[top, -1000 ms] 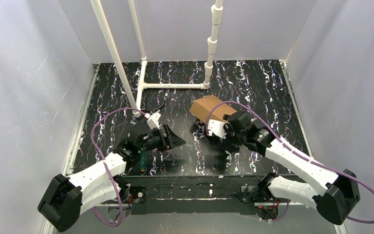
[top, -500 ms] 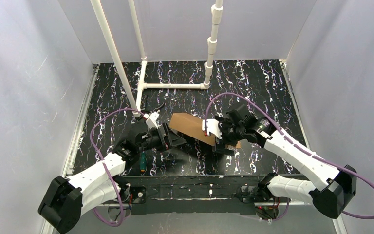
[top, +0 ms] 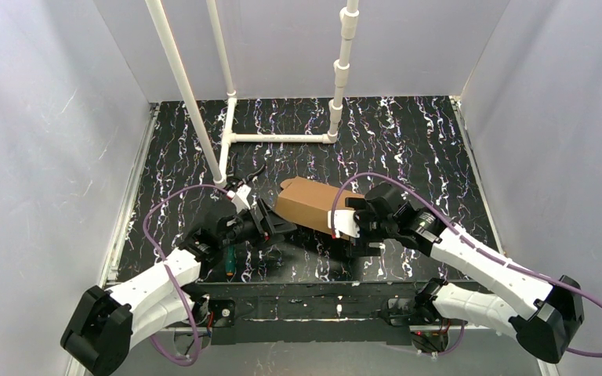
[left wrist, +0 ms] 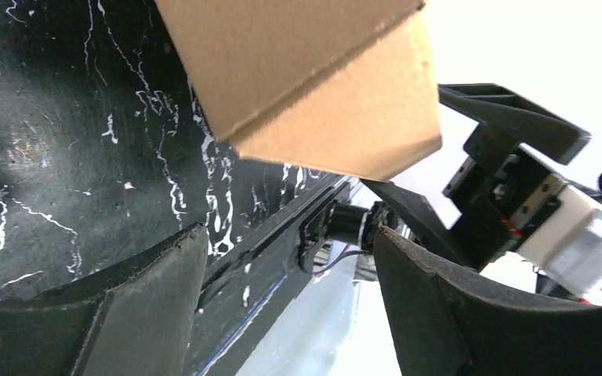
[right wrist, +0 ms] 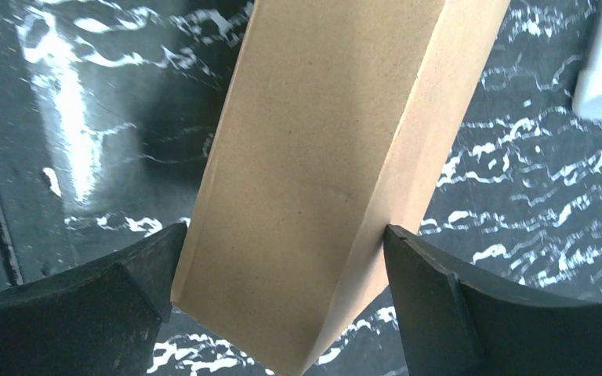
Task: Fold the paper box
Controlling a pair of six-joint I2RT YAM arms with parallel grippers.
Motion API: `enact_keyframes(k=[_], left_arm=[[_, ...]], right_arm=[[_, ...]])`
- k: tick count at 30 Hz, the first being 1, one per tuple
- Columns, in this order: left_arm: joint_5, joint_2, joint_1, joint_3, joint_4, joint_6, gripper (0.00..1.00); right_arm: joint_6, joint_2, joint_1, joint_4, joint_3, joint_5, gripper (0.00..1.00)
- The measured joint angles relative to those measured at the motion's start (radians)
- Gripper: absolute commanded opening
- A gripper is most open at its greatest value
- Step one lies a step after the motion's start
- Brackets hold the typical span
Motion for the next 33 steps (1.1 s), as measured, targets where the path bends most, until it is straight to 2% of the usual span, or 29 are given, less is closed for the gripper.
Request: enact_keyframes(k=[7,12,16,20,24,27,29,30,32,33], left_arm=[[-0.074,-0.050,0.000,0.000,0.005,-0.142,0.75],[-0.108,0.008,0.000,0.013,0.003,-0.208,0.73],[-0.124,0.072,0.000,0.042,0.004,-0.249,0.62],[-0.152,0.080,0.000,0.047,0.005,-0.294,0.45],[-0.172,0.089,0.000,0.047,0.007,-0.327,0.39],[-0.172,0.114,0.000,0.048,0.003,-0.314,0.28],[-0.165,0.123,0.000,0.063,-0.005,-0.264,0.21],[-0.159,0.126,0.000,0.074,-0.005,-0.237,0.20],[-0.135,0.133,0.001,0.099,-0.005,-0.188,0.19],[-0.118,0.137,0.000,0.109,-0.003,-0.168,0.20]], right_arm=[[-0.029,0.106,0.023,-0.074,0.143,0.132,1.00],[-0.054,0.166,0.119,-0.061,0.163,0.240,1.00],[-0.040,0.226,0.191,-0.055,0.129,0.320,1.00],[-0.024,0.244,0.225,-0.065,0.137,0.373,1.00],[-0.006,0.296,0.253,-0.100,0.253,0.387,1.00],[0.028,0.340,0.264,-0.119,0.370,0.351,1.00],[0.058,0.348,0.230,-0.121,0.432,0.287,1.00],[0.081,0.346,0.171,-0.116,0.460,0.225,1.00],[0.124,0.334,0.019,-0.081,0.479,0.137,1.00],[0.161,0.325,-0.091,-0.043,0.471,0.089,0.96]])
